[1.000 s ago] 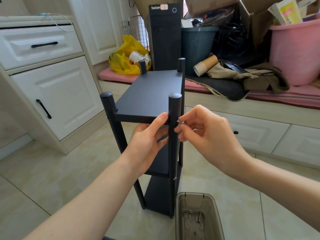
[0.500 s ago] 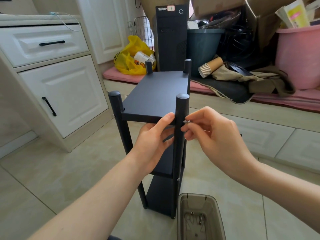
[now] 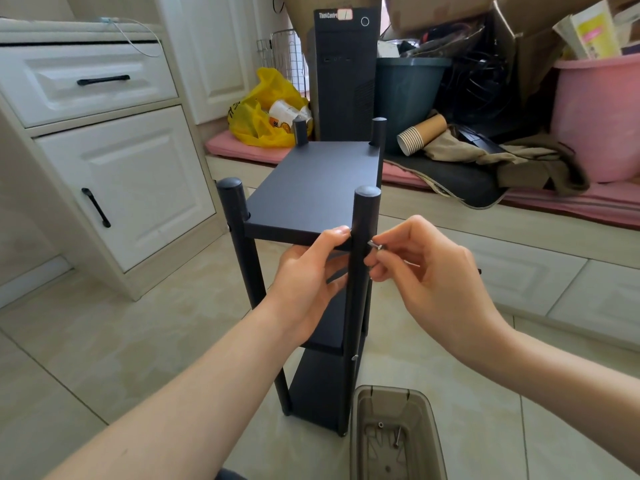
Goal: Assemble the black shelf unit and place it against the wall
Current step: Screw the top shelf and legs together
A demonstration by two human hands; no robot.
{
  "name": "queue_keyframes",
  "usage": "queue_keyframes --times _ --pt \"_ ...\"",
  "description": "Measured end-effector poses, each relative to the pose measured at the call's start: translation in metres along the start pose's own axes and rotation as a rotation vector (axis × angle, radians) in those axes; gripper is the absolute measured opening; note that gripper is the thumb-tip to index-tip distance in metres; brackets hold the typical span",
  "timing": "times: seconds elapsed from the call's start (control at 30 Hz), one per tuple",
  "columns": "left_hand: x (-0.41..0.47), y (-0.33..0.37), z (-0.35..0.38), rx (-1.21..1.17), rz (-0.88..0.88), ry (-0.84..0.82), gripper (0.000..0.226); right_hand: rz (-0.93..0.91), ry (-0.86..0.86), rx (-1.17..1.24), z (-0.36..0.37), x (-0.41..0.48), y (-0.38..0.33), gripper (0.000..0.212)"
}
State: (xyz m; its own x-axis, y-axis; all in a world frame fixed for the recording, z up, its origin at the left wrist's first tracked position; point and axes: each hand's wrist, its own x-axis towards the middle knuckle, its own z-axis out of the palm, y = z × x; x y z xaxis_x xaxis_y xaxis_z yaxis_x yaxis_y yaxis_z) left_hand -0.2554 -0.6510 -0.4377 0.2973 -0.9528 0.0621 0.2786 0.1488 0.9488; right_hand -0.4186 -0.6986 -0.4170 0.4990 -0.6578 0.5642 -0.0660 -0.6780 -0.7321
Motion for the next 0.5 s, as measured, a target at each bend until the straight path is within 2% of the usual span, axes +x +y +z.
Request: queue_keyframes --times 0.1,0.2,0.37,0.5 --pt "-0.0013 0.0000 0.0004 -0.010 0.007 0.000 0.032 -0.129 -0.015 -0.197 -0.0028 0.0007 -0.0005 0.018" --pt "-0.0021 0.0006 0.0005 -0.013 0.007 -0.001 0.033 -0.145 -0.019 -0.251 -0.0026 0.0022 -0.0019 0.013" --pt "-0.0030 0.0013 0.0020 0.004 -0.001 -0.002 0.029 0.033 -0.004 -0.033 -0.0018 0.0074 -0.0055 0.031" --pt "-0.0043 0.0028 0.0031 -0.001 -0.005 -0.003 0.036 0.126 0.001 0.101 -0.0029 0.0098 -0.0055 0.024"
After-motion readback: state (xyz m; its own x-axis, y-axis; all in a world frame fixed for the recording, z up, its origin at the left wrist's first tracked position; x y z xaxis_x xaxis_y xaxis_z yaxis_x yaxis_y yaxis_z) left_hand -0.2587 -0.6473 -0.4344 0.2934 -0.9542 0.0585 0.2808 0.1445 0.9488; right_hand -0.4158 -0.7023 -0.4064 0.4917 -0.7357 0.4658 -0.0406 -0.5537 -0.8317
